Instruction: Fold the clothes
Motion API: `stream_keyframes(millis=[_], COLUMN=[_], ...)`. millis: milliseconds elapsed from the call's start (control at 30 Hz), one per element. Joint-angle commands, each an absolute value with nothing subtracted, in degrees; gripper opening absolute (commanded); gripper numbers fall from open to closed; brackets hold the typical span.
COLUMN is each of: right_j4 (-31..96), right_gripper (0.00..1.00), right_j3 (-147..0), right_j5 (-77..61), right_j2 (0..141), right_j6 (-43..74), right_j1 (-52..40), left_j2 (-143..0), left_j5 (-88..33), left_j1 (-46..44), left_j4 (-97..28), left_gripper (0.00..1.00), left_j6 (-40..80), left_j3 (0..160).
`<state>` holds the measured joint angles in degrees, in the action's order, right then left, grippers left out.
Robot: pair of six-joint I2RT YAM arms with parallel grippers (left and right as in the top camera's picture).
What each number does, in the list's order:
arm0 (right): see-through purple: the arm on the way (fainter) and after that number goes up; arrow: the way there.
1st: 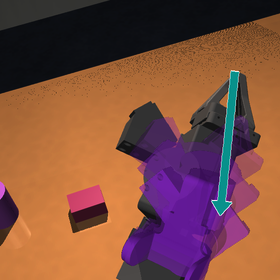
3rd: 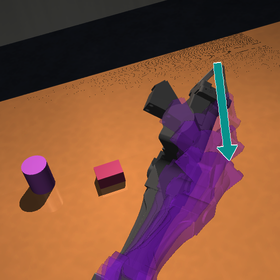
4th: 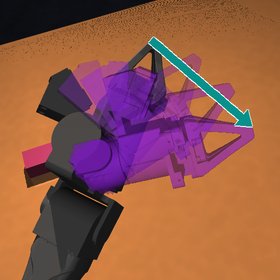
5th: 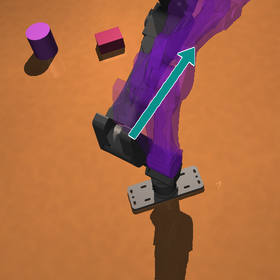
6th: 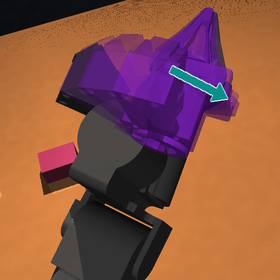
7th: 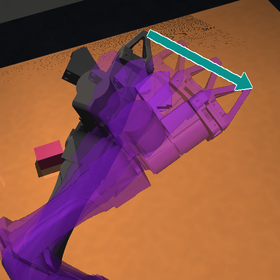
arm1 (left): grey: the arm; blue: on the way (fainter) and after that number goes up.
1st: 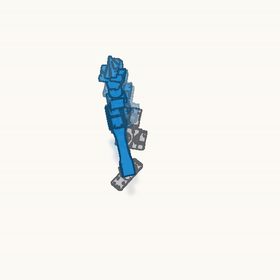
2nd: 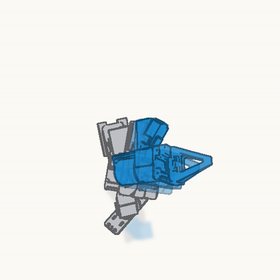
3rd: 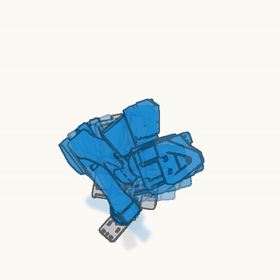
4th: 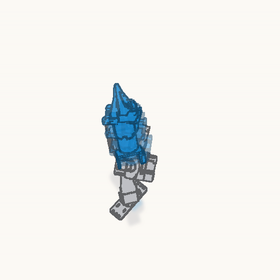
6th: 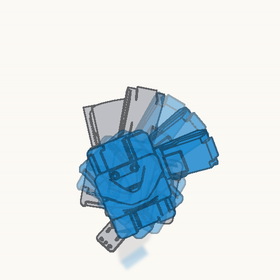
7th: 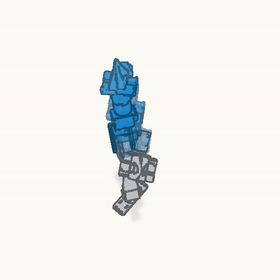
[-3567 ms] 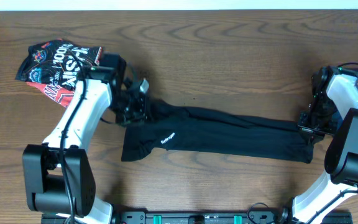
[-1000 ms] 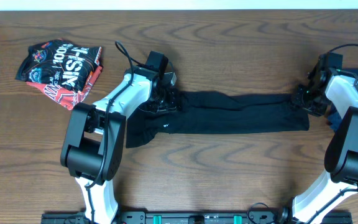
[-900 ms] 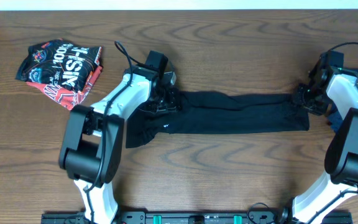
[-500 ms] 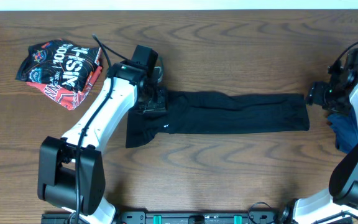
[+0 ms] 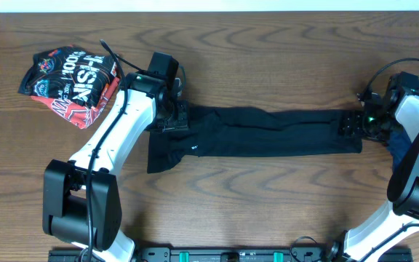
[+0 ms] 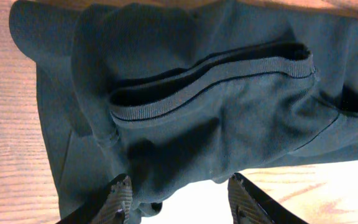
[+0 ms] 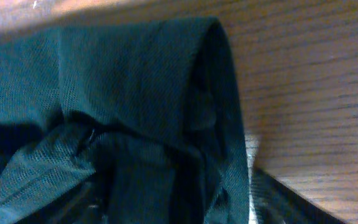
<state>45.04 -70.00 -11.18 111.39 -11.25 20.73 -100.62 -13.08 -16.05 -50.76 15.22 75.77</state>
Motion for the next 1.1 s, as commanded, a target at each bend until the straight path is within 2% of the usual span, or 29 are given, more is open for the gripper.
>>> stream_keyframes(millis=[0, 100, 133, 233, 467, 633, 833, 1067], right_j4=[44.93, 44.97, 44.95, 44.80, 50.37, 53.23, 55.77, 58.08], right_gripper=[0.47, 0.07, 0.01, 0.01, 0.01, 0.01, 0.01, 0.01], right_j3=[-68.97, -69.01, -69.01, -69.71, -77.28, -81.65, -81.84, -81.47], right_j5=[-15.05, -15.00, -15.00, -13.08, 0.95, 0.51, 0.54, 0.93], right_j2=[115.11, 115.07, 115.07, 115.00, 112.49, 108.01, 103.61, 105.16], right_j6=[-12.05, -12.05, -12.01, -9.78, -2.02, -1.98, -1.89, 0.95], right_j1=[20.95, 20.97, 20.99, 21.34, 23.88, 22.06, 12.43, -1.21], left_j2=[-100.18, -100.18, -100.18, -100.18, -100.18, -100.18, -100.18, -100.18], left_j5=[-12.34, -12.34, -12.34, -12.32, -12.34, -12.34, -12.34, -12.36], left_j1=[-15.81, -15.81, -15.81, -15.75, -14.92, -14.37, -14.37, -14.37], left_j4=[-50.94, -50.94, -50.94, -50.96, -51.79, -51.81, -51.86, -52.29], left_gripper=[0.52, 0.52, 0.52, 0.52, 0.52, 0.52, 0.52, 0.52], left_j6=[15.57, 15.57, 15.57, 15.55, 15.55, 15.55, 15.55, 15.57], left_j3=[75.88, 75.88, 75.88, 75.88, 75.88, 75.88, 75.88, 75.88])
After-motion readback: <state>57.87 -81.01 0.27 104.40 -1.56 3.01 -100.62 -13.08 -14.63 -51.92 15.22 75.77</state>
